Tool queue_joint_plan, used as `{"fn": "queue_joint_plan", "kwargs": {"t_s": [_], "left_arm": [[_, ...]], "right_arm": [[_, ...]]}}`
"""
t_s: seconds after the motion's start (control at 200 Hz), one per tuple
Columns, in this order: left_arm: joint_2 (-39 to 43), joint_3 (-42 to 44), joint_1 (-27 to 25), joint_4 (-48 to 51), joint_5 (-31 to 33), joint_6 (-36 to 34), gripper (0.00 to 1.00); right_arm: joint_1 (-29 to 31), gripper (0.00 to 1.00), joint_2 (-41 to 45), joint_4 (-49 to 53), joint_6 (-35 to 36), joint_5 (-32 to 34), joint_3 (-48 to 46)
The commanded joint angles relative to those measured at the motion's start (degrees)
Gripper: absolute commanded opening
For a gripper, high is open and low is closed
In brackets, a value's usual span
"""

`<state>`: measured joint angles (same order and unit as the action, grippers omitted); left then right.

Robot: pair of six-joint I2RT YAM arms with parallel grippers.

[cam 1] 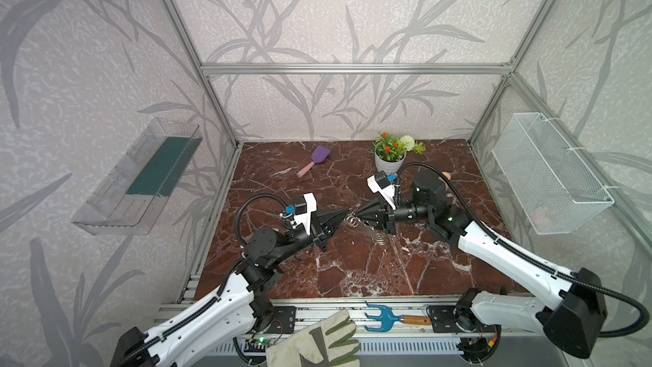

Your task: Put the keys on the keyring

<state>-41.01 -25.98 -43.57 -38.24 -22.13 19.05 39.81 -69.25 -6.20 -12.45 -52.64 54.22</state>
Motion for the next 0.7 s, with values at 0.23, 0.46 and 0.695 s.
{"fn": "queue_joint_plan", "kwargs": {"t_s": [0.23,0.46,0.695], "left_arm": [[4.07,0.31,-0.43,-0.87,2.07,-0.35,0.0],[2.84,-0.08,-0.46,-0.6,-0.61,0.89,0.0],[2.28,-0.78,-0.57,-0.05,-3.91,1.78,0.0]], "right_arm": [[-2.9,0.32,7.64,6.26,1.96,7.26,2.56],[-2.85,0.51,9.74,4.06,1.9,5.5,3.13],[0.91,0.48,5.61,7.36,6.0,3.21,6.51]]}}
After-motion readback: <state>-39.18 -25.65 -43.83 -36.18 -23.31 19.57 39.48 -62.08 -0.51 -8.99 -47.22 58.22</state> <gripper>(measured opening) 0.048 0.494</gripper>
